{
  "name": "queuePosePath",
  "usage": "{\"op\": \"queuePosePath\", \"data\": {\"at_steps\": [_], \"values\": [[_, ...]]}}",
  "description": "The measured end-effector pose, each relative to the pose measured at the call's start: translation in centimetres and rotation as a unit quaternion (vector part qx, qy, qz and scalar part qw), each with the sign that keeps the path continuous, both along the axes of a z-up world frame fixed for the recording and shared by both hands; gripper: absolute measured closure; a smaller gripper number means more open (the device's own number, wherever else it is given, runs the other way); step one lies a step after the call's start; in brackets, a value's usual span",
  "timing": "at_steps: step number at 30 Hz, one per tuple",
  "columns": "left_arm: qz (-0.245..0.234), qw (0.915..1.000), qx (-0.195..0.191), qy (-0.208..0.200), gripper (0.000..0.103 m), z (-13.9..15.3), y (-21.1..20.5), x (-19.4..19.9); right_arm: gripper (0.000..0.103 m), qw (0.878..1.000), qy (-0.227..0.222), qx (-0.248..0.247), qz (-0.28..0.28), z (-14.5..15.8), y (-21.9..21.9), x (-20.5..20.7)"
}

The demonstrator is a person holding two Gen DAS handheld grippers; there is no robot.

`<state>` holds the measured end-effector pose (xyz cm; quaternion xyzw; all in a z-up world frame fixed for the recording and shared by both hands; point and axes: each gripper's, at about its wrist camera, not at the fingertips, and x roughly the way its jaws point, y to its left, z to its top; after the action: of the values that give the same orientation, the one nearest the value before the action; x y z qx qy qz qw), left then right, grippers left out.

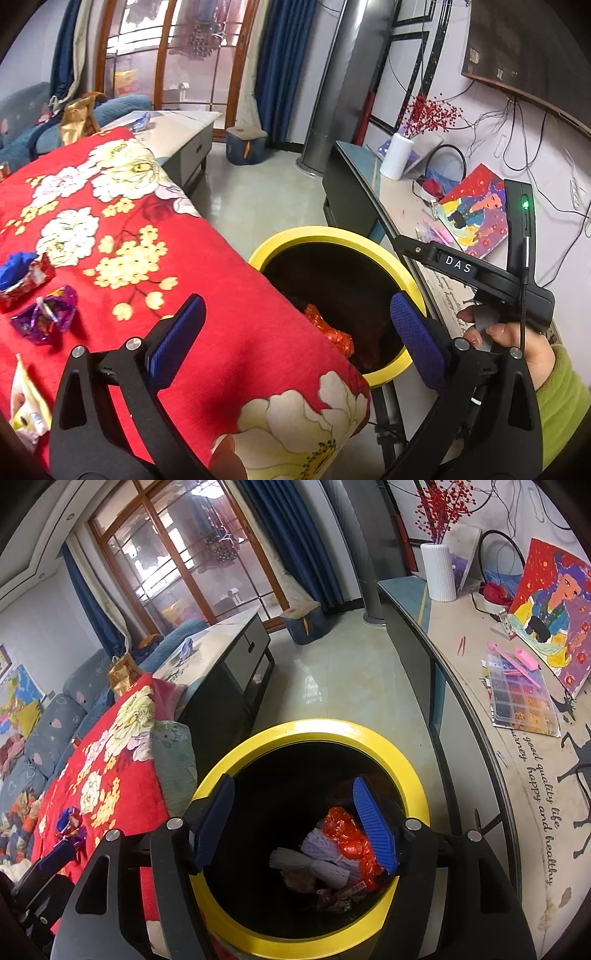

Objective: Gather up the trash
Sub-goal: 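Move both open tools back over the remaining wrappers on the bed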

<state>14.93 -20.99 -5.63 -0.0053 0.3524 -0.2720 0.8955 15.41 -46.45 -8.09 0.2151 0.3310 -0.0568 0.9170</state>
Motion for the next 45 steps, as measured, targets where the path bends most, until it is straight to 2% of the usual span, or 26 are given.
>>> {"op": "queuePosePath", "data": {"at_steps": [16, 30, 45], "values": [[0.068, 0.9961, -0.022, -0.052, 0.011, 3.1, 5.9, -1.2, 0.033, 0.998, -0.027, -0.018, 0.045, 2.8, 4.4, -0.2], [0.124, 0.9895, -0.039, -0.064, 0.011, 3.9, 11.1, -1.7, 0.030, 0.994, -0.041, -0.033, 0.094, 4.6, 9.4, -0.3], [0.177, 0.9801, -0.057, -0.070, 0.011, 4.5, 16.0, -1.7, 0.030, 0.987, -0.040, -0.035, 0.151, 4.9, 14.3, -0.5]]}}
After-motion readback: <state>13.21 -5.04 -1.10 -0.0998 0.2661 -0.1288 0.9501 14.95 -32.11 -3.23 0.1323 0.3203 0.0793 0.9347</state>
